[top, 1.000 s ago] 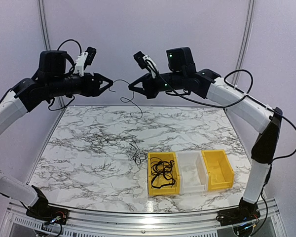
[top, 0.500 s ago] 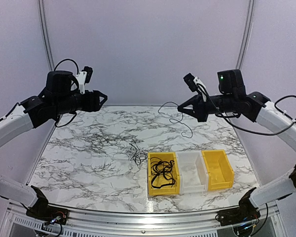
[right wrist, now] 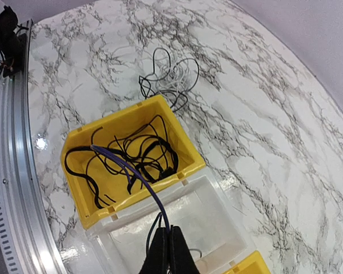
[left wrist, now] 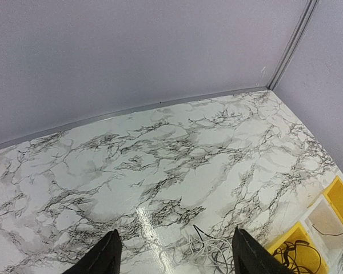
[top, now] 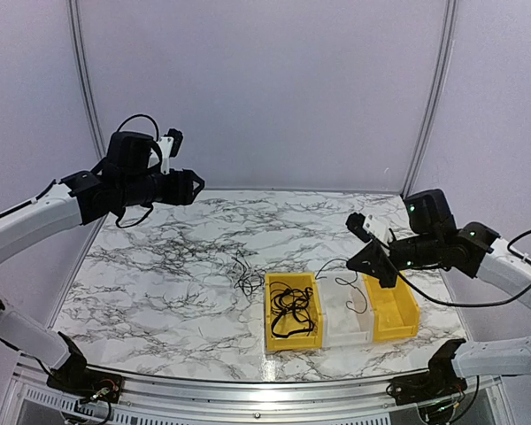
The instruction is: Untangle the cables
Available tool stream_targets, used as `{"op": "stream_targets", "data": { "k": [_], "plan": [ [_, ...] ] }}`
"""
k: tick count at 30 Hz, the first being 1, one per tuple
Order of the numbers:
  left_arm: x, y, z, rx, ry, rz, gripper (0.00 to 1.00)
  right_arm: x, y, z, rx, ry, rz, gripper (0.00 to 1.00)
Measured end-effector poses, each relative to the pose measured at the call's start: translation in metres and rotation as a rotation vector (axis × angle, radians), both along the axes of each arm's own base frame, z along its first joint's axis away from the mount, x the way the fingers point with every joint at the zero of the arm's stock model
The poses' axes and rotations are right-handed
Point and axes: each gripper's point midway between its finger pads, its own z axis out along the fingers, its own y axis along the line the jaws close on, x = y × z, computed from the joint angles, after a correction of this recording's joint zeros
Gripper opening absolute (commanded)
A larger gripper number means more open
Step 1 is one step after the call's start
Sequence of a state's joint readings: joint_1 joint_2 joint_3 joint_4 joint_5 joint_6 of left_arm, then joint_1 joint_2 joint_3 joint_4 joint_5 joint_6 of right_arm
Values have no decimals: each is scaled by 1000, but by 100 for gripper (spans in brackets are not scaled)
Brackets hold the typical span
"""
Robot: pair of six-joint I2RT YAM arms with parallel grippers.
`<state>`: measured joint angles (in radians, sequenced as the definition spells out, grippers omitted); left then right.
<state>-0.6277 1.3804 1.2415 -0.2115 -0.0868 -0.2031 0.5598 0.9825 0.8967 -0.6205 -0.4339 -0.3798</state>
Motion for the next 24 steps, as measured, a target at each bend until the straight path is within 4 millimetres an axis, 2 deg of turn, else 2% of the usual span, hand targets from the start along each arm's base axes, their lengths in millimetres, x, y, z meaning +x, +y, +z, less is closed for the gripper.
{"op": "stream_targets", "data": {
  "k": [6, 11, 20, 24],
  "plan": [
    [0, -2, 5, -17, -6, -5, 70, 9, -18, -64, -149, 29, -68, 0],
    [-1, -3, 5, -29, 1, -6, 70, 26, -22, -91, -238, 50, -104, 0],
    [-5, 0, 3, -44, 13, 4, 71, 35, -30, -100, -305, 19, -123, 0],
    [-6, 1, 1, -48, 19, 7, 72, 37, -40, -105, -365, -5, -114, 0]
  ]
}}
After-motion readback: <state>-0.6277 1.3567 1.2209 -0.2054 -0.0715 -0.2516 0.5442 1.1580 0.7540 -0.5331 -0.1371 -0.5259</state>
